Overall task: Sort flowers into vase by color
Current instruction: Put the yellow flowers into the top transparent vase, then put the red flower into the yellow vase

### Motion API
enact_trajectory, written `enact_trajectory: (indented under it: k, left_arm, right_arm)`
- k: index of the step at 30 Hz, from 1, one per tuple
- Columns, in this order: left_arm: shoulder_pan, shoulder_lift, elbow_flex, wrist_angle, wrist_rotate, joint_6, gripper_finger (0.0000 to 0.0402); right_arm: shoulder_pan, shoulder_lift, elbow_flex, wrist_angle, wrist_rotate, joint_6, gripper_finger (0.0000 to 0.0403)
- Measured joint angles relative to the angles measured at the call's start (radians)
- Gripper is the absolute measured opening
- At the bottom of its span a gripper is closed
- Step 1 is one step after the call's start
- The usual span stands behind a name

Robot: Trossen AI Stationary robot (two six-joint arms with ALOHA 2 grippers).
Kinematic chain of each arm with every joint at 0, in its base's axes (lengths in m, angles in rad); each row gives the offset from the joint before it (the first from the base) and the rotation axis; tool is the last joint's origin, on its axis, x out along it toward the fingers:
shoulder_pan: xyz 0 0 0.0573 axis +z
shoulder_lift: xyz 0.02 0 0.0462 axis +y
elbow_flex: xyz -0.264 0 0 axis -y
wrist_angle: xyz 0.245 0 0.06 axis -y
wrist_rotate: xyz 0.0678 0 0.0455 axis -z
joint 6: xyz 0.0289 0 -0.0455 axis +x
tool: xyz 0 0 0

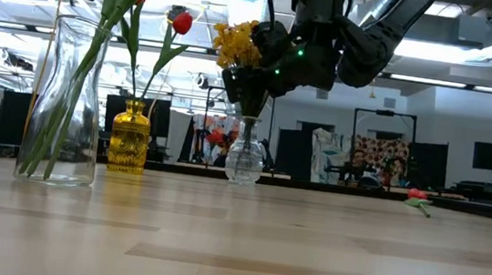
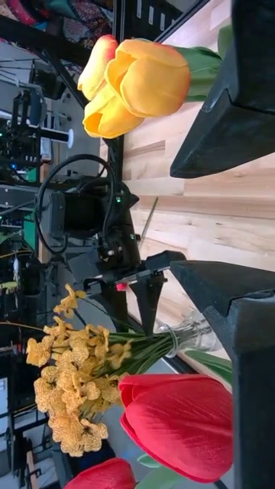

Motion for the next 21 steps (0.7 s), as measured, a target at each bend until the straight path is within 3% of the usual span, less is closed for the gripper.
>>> enact_trajectory:
  k: [8,18,21]
  left_arm:
    - [0.000,0.000,0.000,0.000,0.000,-0.001,0.0176]
    - [0.000,0.000,0.000,0.000,0.000,-0.003,0.0176]
    - [0.000,0.000,0.000,0.000,0.000,-0.003,0.0176]
  right_arm:
    - [0.033,0.000,0.000,0.001,0.167,0.000,0.0224]
    - [0.093,0.000,0.000,0.001,0.202,-0.001,0.0224]
    - [0.114,0.000,0.000,0.001,0.277,-0.047,0.0224]
